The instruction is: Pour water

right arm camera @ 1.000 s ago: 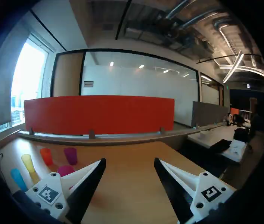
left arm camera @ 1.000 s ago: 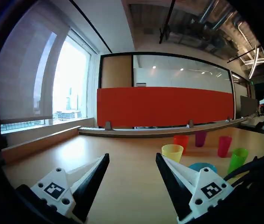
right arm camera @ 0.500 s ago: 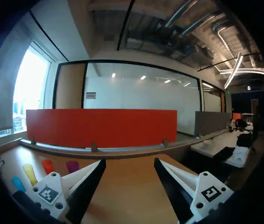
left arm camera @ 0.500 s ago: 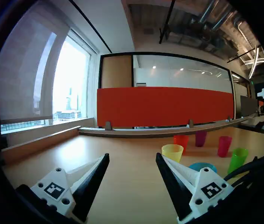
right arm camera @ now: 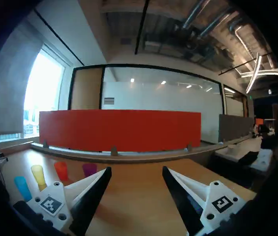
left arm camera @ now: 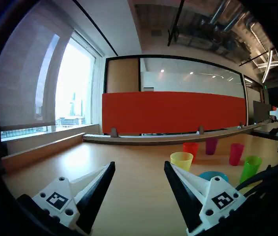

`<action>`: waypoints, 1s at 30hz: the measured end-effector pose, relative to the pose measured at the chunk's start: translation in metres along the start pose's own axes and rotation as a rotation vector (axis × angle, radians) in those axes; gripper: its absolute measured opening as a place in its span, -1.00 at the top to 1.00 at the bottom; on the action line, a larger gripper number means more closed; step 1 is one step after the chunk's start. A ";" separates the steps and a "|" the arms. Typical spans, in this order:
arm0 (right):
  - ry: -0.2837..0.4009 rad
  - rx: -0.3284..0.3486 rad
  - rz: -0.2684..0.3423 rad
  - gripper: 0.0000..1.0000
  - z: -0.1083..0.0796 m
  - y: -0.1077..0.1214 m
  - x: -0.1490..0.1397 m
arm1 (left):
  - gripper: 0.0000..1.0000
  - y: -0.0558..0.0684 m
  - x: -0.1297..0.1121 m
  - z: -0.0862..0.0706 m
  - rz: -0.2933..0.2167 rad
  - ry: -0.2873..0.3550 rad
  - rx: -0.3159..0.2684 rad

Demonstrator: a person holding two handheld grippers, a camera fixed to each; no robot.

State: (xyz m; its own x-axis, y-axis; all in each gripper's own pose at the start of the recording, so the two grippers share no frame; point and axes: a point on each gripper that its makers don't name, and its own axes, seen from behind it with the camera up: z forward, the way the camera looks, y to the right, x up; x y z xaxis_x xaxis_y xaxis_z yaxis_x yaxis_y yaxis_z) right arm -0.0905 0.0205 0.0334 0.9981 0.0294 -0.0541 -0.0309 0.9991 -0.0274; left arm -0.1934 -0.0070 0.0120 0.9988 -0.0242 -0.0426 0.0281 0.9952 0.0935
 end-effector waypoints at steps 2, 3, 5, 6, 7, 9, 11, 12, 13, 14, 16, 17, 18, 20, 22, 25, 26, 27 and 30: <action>-0.001 0.008 0.020 -1.00 0.001 0.001 -0.008 | -0.84 0.000 0.000 0.000 0.000 0.000 0.000; -0.001 0.012 0.026 -1.00 0.002 0.001 -0.012 | -0.84 0.000 0.000 0.000 0.000 0.000 0.000; 0.001 0.021 0.025 -1.00 0.002 0.000 -0.018 | -0.84 0.000 -0.001 0.000 0.000 0.000 0.000; 0.003 0.026 0.024 -1.00 0.001 -0.001 -0.021 | -0.84 0.000 -0.001 0.000 0.000 0.000 0.000; 0.004 0.031 0.022 -1.00 0.001 -0.002 -0.024 | -0.84 0.000 -0.001 0.000 0.000 0.000 0.000; 0.007 0.042 0.021 -1.00 0.000 -0.005 -0.029 | -0.84 0.000 -0.001 0.000 0.000 0.000 0.000; 0.008 0.053 0.025 -1.00 -0.001 -0.007 -0.036 | -0.84 0.001 -0.002 0.000 0.000 0.000 0.000; 0.008 0.057 0.027 -1.00 -0.002 -0.009 -0.039 | -0.84 0.001 -0.002 0.000 0.000 0.000 0.000; 0.007 0.059 0.029 -1.00 -0.002 -0.009 -0.042 | -0.84 0.001 -0.002 0.000 0.000 0.000 0.000; 0.006 0.061 0.031 -1.00 -0.002 -0.009 -0.045 | -0.84 0.001 -0.002 0.000 0.000 0.000 0.000; 0.002 0.063 0.030 -1.00 -0.002 -0.009 -0.051 | -0.84 0.001 -0.002 -0.001 0.000 0.001 0.000; 0.000 0.064 0.028 -1.00 -0.002 -0.009 -0.054 | -0.84 0.001 -0.002 -0.001 0.000 0.001 0.000; -0.001 0.066 0.026 -1.00 -0.002 -0.009 -0.057 | -0.84 0.001 -0.002 -0.001 0.000 0.001 0.000; -0.002 0.068 0.018 -1.00 -0.002 -0.010 -0.060 | -0.84 0.001 -0.002 -0.001 0.000 0.001 0.000; -0.003 0.071 0.014 -1.00 -0.003 -0.010 -0.063 | -0.84 0.001 -0.002 -0.001 0.000 0.001 0.000; -0.006 0.073 0.015 -1.00 -0.004 -0.011 -0.066 | -0.84 0.001 -0.002 -0.001 0.000 0.001 0.001; -0.007 0.074 0.018 -1.00 -0.004 -0.011 -0.067 | -0.84 0.001 -0.002 -0.001 0.000 0.001 0.001; -0.009 0.075 0.020 -1.00 -0.005 -0.012 -0.068 | -0.84 0.001 -0.002 -0.001 0.000 0.001 0.000; -0.014 0.082 0.020 -1.00 -0.006 -0.013 -0.070 | -0.84 0.001 -0.002 -0.001 0.000 0.001 0.000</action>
State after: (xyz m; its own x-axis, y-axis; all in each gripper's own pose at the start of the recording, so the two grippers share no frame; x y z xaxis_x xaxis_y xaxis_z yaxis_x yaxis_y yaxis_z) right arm -0.1600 0.0053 0.0320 0.9980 0.0497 -0.0397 -0.0474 0.9973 0.0552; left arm -0.1956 -0.0060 0.0110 0.9988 -0.0237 -0.0432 0.0277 0.9952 0.0940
